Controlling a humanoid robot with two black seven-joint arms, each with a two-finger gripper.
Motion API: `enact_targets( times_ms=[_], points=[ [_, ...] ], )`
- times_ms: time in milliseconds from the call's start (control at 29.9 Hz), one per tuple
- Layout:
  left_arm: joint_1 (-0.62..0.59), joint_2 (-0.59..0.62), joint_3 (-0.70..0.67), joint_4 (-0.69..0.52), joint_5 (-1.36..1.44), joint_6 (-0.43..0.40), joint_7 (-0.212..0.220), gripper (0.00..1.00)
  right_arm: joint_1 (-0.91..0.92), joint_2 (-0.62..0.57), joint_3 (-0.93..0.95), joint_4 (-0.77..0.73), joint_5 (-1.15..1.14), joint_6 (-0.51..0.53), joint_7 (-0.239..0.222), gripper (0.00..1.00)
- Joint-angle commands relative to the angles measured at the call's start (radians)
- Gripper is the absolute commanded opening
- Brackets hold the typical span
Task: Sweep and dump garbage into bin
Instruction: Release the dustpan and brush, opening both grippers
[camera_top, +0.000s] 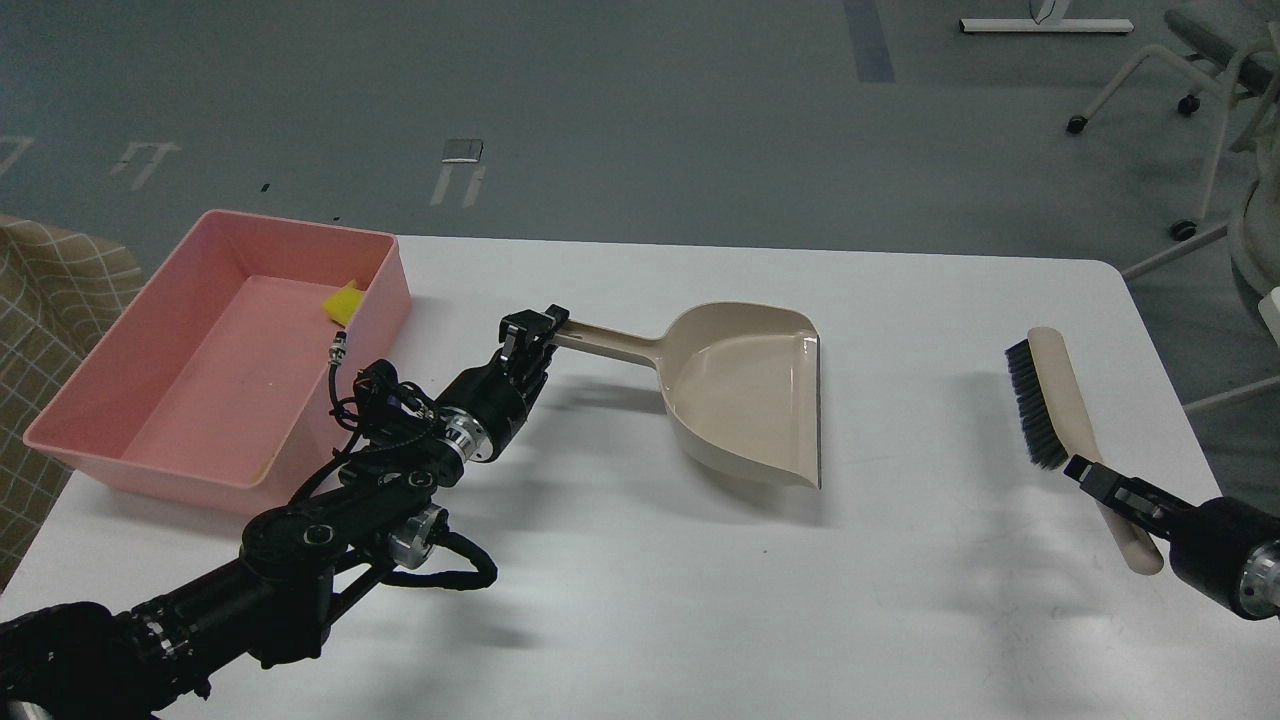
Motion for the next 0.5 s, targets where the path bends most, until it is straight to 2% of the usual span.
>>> enact_targets(
  times_ms=[0,268,301,334,468],
  points=[
    [0.005,-0.005,0.0,0.0,0.034,0.0,-0.003,0.0,0.0,0.002,-0.003,-0.004,-0.006,0.0,0.001,0.18],
    [0.005,-0.005,-0.001,-0.005,0.094,0.0,-0.01,0.0,-0.003,0.015,-0.003,-0.018,-0.011,0.0,0.001,0.24],
    [0.005,-0.005,-0.001,-0.005,0.105,0.0,-0.009,0.04,-0.005,0.015,-0.003,-0.018,-0.009,0.0,-0.001,0.25],
    [0.005,-0.005,-0.001,-0.005,0.118,0.0,-0.009,0.14,-0.005,0.015,-0.003,-0.018,-0.009,0.0,-0.001,0.25],
    [0.005,-0.005,-0.001,-0.009,0.123,0.0,-0.007,0.22,-0.003,0.027,-0.007,-0.035,-0.009,0.0,-0.002,0.25]
  ],
)
